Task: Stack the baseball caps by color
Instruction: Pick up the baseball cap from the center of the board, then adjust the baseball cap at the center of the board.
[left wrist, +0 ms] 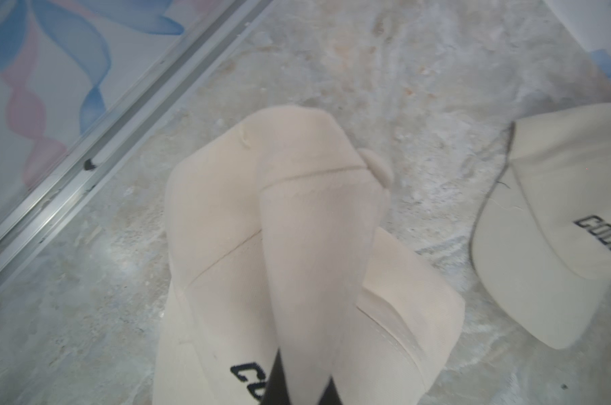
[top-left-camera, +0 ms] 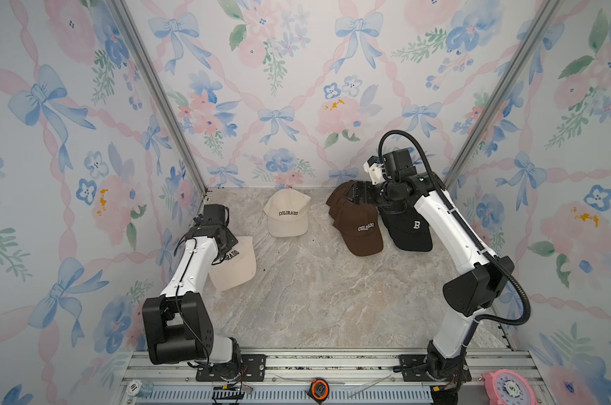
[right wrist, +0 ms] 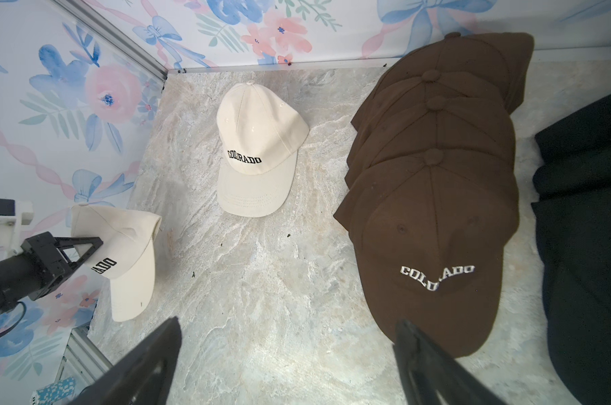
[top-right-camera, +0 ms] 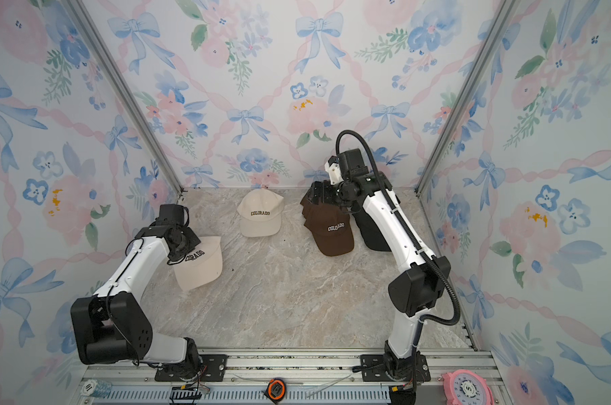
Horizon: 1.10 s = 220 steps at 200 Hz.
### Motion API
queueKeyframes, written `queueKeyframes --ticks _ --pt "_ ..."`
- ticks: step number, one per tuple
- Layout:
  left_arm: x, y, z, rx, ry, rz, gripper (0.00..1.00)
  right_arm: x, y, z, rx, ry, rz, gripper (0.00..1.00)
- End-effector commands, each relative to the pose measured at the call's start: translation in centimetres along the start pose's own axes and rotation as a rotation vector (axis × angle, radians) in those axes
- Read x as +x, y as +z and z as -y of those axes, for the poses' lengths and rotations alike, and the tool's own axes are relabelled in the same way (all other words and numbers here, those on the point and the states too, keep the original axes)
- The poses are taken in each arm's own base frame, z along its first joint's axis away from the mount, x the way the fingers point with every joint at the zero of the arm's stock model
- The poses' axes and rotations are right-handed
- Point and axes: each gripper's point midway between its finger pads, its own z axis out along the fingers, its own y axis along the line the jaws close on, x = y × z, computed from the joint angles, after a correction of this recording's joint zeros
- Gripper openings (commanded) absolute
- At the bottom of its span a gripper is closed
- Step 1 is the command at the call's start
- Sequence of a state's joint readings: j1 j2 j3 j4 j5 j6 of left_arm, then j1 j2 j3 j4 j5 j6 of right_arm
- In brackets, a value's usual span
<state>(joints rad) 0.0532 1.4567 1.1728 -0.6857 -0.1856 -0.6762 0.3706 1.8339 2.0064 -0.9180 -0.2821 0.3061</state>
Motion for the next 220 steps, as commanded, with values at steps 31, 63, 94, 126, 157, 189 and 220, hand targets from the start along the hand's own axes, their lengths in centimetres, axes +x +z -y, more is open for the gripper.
queueKeyframes --ticks 31,63,94,126,157,189,220 --pt "-0.2 -0.1 11.3 0.111 0.155 0.008 0.0 1.4 -4.4 2.4 0.047 0.042 0.077 0.96" --pt "-0.9 1.1 16.9 0.155 0.228 0.027 0.0 2.6 -6.9 4.4 0.083 0.083 0.117 0.96" --pt "-1.4 2.3 20.7 0.2 0.248 0.027 0.0 3.7 -9.3 6.0 0.118 0.121 0.15 0.96" --pt "-2.0 3.0 23.6 0.222 0.26 0.057 0.0 4.5 -11.3 7.4 0.153 0.153 0.181 0.96" --pt "-2.5 3.8 25.8 0.239 0.274 0.078 0.02 4.9 -12.5 8.5 0.184 0.176 0.201 0.96" --pt "-1.8 5.4 27.0 0.248 0.284 0.06 0.19 4.8 -13.2 9.3 0.202 0.195 0.212 0.96" --pt "0.0 6.8 26.1 0.212 0.276 0.016 0.34 4.6 -13.4 10.0 0.216 0.204 0.21 0.96"
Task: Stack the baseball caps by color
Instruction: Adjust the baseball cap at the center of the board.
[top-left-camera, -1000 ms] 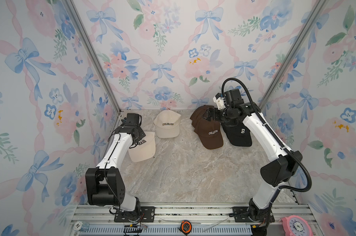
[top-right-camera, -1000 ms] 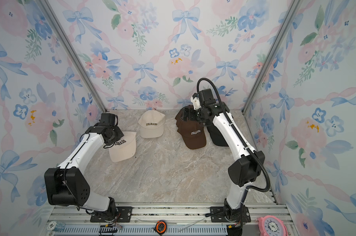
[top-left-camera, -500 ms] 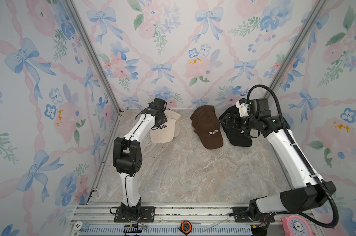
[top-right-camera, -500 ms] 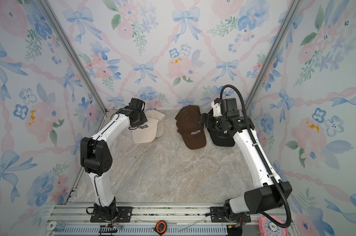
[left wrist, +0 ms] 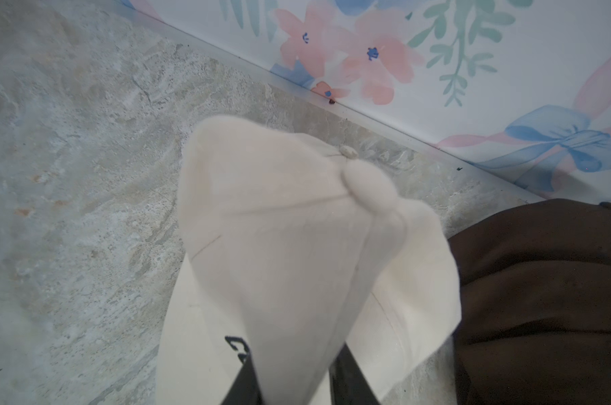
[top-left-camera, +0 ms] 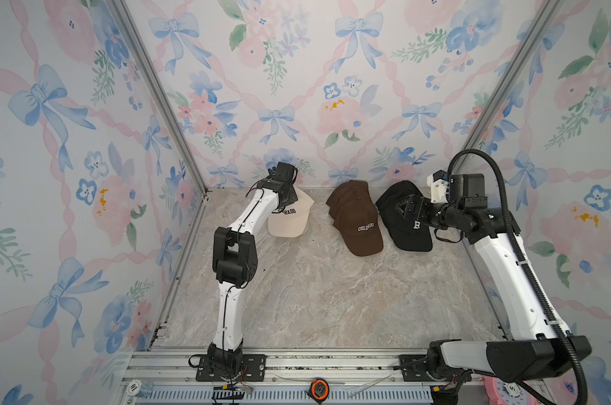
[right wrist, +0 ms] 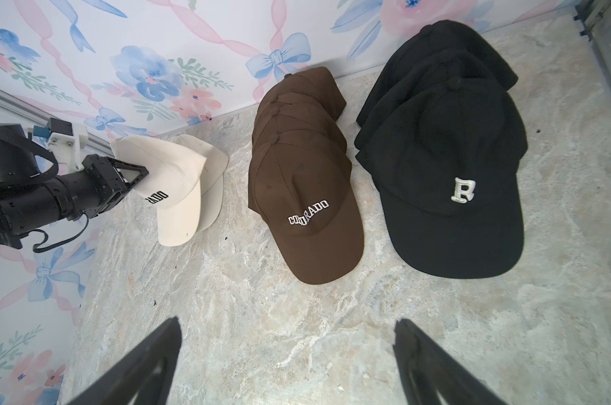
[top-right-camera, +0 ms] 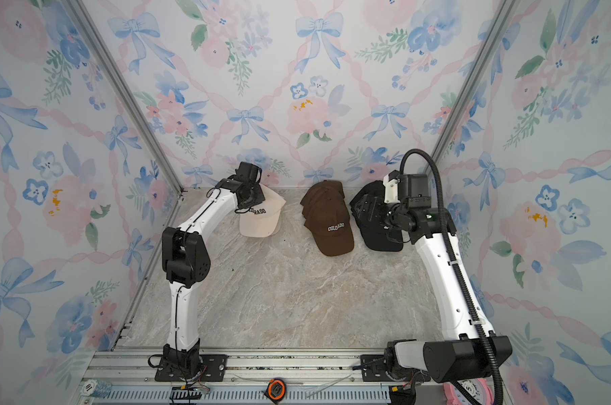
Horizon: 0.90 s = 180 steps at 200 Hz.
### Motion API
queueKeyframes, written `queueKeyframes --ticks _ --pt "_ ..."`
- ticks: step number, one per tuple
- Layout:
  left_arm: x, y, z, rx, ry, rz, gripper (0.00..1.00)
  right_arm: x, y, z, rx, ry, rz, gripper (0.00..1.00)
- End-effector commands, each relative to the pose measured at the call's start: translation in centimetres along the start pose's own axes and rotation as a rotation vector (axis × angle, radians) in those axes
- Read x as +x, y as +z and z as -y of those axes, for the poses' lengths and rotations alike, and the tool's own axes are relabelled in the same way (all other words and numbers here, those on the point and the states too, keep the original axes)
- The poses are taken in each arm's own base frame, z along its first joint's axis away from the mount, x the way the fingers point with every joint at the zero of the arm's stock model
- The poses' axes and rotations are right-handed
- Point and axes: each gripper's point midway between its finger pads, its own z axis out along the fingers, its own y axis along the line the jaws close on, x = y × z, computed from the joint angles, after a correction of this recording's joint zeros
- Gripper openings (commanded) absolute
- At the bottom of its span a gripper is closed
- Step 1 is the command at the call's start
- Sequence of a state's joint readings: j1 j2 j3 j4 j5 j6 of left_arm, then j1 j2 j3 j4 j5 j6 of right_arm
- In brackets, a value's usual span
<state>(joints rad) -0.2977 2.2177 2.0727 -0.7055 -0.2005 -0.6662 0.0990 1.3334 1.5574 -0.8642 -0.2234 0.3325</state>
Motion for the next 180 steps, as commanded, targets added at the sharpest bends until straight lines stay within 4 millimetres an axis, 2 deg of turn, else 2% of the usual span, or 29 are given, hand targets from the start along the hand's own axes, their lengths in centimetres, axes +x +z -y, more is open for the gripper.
queueKeyframes --ticks 1,17,62,72,98,134,180 --pt "1.3 0.9 -0.6 -0.03 -0.003 -0.027 0.35 0.1 -0.5 0.9 0.027 0.017 -0.009 0.96" --pt "2.1 1.5 -1.1 -0.052 -0.003 -0.04 0.4 0.0 -0.3 1.0 0.028 0.02 -0.013 0.96" --pt "2.1 1.7 -1.1 -0.055 -0.011 -0.04 0.39 -0.6 0.1 0.9 0.021 0.015 -0.023 0.96" --pt "2.2 1.8 -1.2 -0.058 -0.009 -0.041 0.32 -0.6 0.2 0.9 0.02 0.013 -0.023 0.96" --pt "3.0 2.1 -1.2 -0.049 -0.005 -0.071 0.0 -0.5 0.0 1.0 0.024 0.009 -0.027 0.96" --pt "2.3 -0.3 -0.7 -0.049 -0.002 -0.026 0.0 -0.4 -0.3 1.1 0.025 0.013 -0.025 0.96" --pt "2.7 -0.9 -0.4 -0.033 -0.002 -0.037 0.0 -0.1 -0.9 1.2 0.031 0.017 -0.017 0.96"
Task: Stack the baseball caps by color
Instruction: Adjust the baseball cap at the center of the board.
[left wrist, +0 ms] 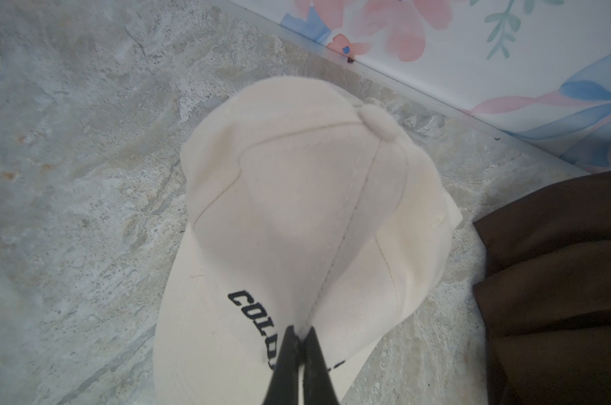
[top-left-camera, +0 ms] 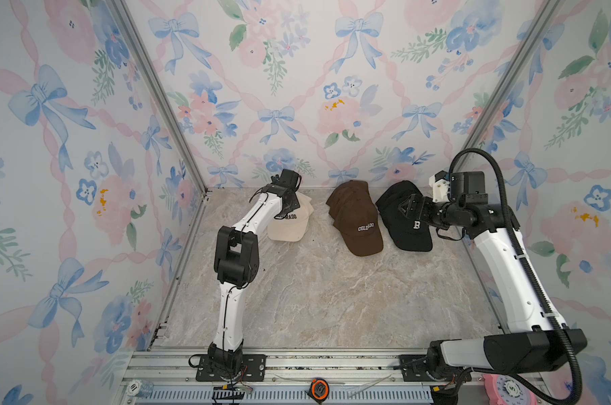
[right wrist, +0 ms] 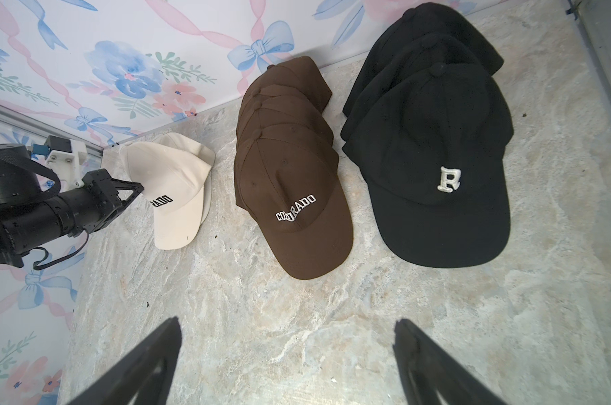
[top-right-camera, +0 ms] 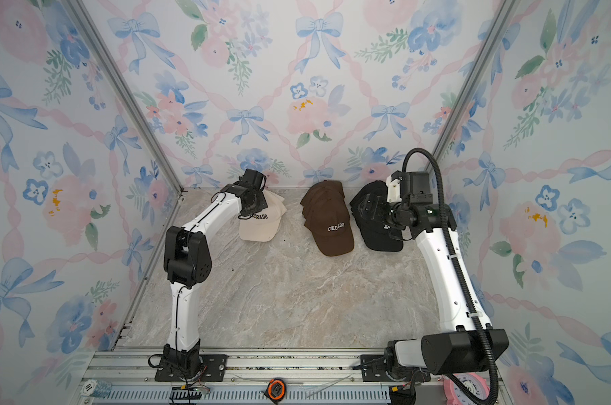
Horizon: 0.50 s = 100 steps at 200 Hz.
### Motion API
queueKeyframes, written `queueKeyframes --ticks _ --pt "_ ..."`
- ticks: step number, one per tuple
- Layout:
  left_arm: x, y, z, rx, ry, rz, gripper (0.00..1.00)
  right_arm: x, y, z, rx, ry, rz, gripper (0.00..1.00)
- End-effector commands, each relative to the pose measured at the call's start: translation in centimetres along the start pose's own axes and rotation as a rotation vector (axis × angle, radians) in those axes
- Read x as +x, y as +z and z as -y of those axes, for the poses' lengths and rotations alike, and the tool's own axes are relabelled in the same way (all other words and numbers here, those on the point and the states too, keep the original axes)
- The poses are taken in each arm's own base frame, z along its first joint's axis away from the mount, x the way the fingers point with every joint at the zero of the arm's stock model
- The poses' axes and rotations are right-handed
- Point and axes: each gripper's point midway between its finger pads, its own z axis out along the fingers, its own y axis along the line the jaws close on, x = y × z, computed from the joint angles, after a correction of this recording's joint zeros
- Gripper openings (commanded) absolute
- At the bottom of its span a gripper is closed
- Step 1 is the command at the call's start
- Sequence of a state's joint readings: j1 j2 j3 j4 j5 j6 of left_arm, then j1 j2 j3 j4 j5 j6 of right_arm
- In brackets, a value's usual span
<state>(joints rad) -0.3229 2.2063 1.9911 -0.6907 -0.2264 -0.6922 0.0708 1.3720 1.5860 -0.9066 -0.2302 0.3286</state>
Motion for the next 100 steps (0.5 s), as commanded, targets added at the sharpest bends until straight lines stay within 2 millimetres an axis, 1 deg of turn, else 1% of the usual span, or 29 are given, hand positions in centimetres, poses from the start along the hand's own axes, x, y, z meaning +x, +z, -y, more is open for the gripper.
queueKeyframes --ticks 1,24,38,67,84,100 --pt "0.2 -1.8 -0.2 0.004 -0.008 -0.004 0.0 -0.1 -1.6 0.0 0.001 -0.009 0.023 0.96" --pt "0.9 -2.1 -0.9 -0.013 -0.009 -0.011 0.0 0.3 -1.9 0.2 0.007 0.001 0.028 0.96" --pt "0.8 -2.5 -1.4 -0.025 -0.009 -0.004 0.0 0.4 -2.2 0.2 0.01 0.007 0.033 0.96" --pt "0.7 -2.8 -1.1 -0.011 -0.002 -0.005 0.0 0.7 -2.6 0.3 0.011 0.022 0.04 0.96" --pt "0.1 -3.7 -0.6 0.011 -0.013 0.012 0.0 0.7 -3.0 0.3 0.011 0.034 0.048 0.96" --pt "-1.0 -5.3 -0.1 0.031 -0.007 0.047 0.0 0.9 -3.2 0.3 0.007 0.047 0.055 0.96"
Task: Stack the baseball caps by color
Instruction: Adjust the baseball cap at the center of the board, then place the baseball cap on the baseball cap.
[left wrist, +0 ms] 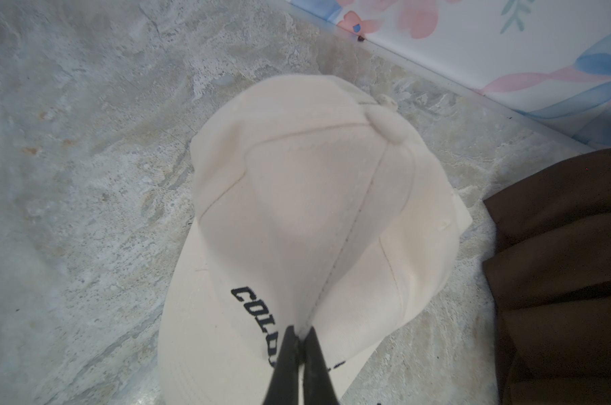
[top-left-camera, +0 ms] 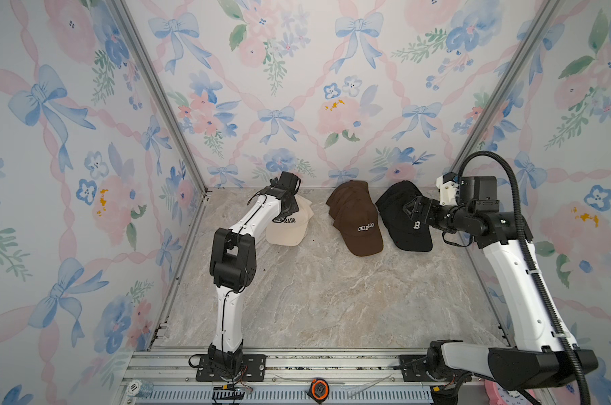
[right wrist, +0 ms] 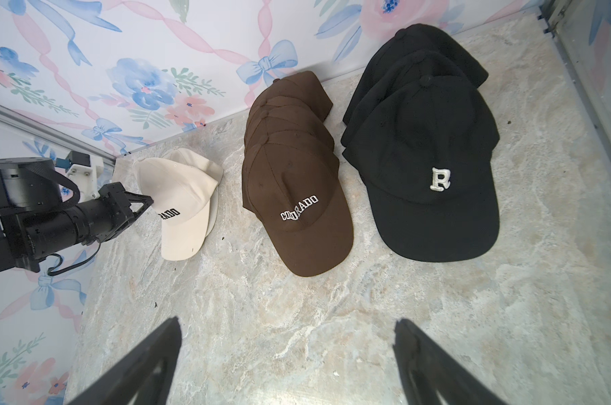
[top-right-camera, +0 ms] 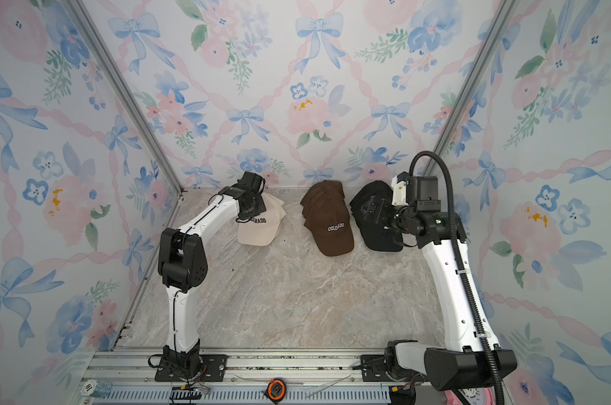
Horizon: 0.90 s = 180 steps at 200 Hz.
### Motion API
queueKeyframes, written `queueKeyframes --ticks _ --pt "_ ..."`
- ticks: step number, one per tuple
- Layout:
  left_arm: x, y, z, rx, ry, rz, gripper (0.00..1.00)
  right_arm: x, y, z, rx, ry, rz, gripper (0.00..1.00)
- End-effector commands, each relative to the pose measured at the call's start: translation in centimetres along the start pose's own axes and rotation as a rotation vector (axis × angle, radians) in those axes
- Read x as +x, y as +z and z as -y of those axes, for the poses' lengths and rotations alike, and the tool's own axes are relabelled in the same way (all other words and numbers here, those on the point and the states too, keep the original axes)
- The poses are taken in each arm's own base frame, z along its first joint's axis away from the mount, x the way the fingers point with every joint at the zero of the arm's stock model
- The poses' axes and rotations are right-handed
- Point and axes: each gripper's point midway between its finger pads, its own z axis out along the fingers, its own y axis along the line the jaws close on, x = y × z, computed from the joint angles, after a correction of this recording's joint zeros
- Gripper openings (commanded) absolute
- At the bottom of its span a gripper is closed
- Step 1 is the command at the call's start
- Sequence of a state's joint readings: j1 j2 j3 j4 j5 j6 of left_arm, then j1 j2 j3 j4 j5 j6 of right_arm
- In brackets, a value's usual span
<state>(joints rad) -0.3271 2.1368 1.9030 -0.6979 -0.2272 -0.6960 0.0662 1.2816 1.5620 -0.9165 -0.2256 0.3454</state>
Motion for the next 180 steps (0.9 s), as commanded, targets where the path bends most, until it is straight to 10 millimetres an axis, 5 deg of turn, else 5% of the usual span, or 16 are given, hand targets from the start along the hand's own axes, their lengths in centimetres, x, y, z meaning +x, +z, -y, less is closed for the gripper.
queueKeyframes --ticks 1,40,65,114,180 --pt "-2.2 -4.0 0.8 0.045 -0.011 0.069 0.0 0.6 -0.4 0.6 0.019 0.039 -0.001 0.96" --pt "-3.8 -7.6 0.9 0.083 0.011 0.127 0.0 1.0 -0.5 0.4 0.011 0.055 0.002 0.96" --pt "-2.9 -8.3 0.2 0.078 0.023 0.115 0.0 1.1 -0.3 -0.1 0.001 0.053 0.005 0.96" --pt "0.3 -6.5 -1.0 0.054 0.019 0.032 0.0 1.2 0.1 -1.2 -0.008 0.03 0.001 0.96" --pt "0.6 -3.1 -0.7 0.031 0.027 0.016 0.0 1.2 -0.5 -1.4 0.009 0.019 0.01 0.96"
